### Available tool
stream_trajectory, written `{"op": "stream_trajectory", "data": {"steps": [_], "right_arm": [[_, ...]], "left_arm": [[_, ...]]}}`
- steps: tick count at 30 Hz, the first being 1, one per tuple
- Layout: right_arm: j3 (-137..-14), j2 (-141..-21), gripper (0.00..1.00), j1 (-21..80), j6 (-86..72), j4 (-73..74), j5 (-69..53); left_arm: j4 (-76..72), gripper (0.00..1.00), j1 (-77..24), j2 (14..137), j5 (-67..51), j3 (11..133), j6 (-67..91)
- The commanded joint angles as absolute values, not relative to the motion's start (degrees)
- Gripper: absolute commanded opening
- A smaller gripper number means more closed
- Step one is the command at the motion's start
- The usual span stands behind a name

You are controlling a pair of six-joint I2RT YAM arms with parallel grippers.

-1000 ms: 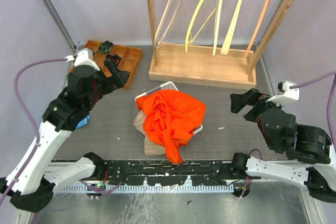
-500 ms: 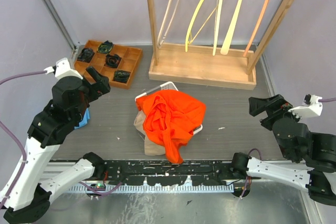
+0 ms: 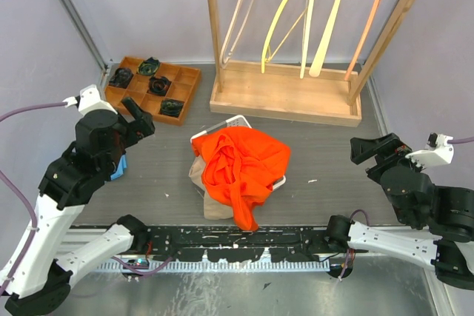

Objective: Remove the t-shirt from the hanger
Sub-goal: Reset both arms

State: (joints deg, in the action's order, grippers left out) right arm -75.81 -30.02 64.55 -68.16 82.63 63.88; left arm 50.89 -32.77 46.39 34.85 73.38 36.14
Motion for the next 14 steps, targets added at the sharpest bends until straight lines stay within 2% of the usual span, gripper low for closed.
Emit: {"op": "stream_trajectory", "data": {"steps": [1,14], "right_arm": [[-76.89,-30.36,1.00,64.97,-69.96,82.35,65.48],[-76.27,-29.89,1.00,64.95,-70.03,81.87,65.57]], "left_arm": [[50.98,0.98,-32.78,46.88,35.33,72.81,36.73],[49.24,0.98,-32.77,47.98,32.96,73.07,36.00]]}}
